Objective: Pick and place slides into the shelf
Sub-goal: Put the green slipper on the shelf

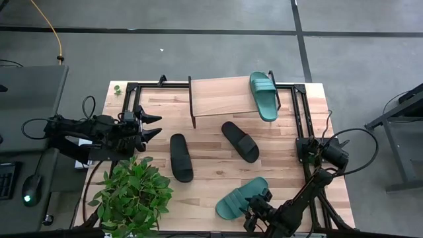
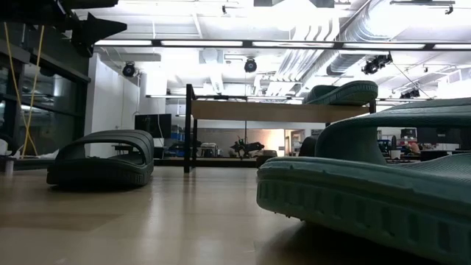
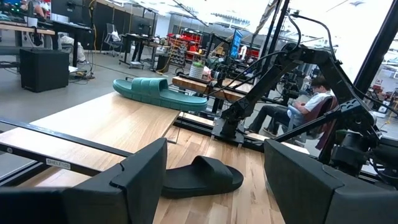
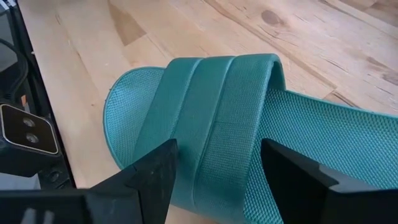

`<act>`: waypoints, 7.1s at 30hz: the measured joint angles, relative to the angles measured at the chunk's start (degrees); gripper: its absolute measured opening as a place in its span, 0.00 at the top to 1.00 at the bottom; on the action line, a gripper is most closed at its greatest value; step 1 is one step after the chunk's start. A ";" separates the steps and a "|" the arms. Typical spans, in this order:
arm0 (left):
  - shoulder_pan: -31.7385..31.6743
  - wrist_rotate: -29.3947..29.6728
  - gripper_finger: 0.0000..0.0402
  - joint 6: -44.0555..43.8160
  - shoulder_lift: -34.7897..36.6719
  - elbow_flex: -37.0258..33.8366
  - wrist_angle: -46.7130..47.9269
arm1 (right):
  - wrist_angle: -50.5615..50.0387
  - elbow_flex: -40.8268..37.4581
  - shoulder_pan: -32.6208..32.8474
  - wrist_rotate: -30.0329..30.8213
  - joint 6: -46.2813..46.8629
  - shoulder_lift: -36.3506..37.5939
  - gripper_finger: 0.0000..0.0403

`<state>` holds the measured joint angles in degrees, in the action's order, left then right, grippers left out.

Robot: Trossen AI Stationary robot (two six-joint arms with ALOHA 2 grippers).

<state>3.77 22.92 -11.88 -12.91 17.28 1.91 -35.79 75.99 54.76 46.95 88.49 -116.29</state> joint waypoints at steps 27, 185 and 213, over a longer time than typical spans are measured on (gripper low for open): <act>0.00 0.01 0.38 -0.02 0.00 -0.01 0.09 | -1.29 0.00 -0.13 2.07 0.00 0.00 0.90; -8.26 -23.76 0.38 -16.85 -51.17 6.82 -38.17 | 15.58 0.02 -28.92 3.38 -80.02 27.65 1.00; -8.26 -24.02 0.38 -17.14 -51.17 6.82 -38.12 | 24.50 0.02 -32.65 -0.48 -87.55 24.28 1.00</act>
<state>-4.49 -1.10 -29.02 -64.07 24.10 -36.21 -11.29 76.01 22.11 46.47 0.93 -92.01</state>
